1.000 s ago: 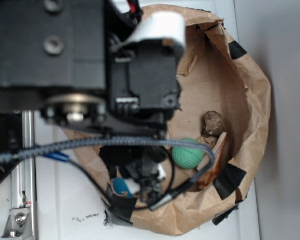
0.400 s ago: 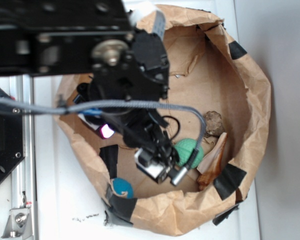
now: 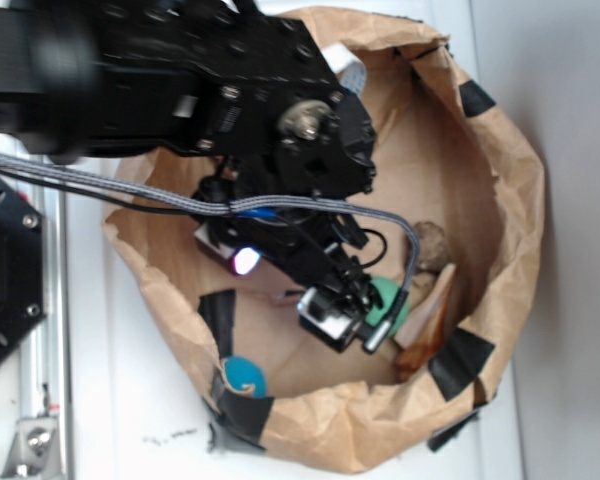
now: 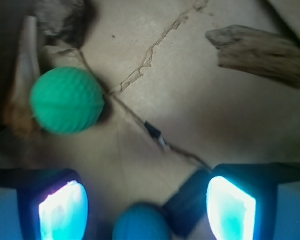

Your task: Grab the blue ball.

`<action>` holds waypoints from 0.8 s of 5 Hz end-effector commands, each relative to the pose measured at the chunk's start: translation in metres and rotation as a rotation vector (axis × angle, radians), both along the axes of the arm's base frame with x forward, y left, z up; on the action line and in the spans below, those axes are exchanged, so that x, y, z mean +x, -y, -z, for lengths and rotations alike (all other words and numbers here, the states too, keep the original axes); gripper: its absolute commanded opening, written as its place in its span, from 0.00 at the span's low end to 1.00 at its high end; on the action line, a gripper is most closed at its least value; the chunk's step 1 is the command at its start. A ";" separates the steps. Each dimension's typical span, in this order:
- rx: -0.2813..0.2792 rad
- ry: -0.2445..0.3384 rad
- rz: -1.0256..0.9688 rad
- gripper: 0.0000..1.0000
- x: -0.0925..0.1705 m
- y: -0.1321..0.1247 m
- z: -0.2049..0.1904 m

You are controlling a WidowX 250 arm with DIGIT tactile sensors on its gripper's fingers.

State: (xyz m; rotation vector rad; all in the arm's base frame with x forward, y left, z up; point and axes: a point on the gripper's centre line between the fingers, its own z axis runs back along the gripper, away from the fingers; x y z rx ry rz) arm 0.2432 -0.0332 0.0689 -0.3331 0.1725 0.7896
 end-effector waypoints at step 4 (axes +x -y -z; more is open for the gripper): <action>-0.145 -0.087 0.186 1.00 -0.022 0.051 0.012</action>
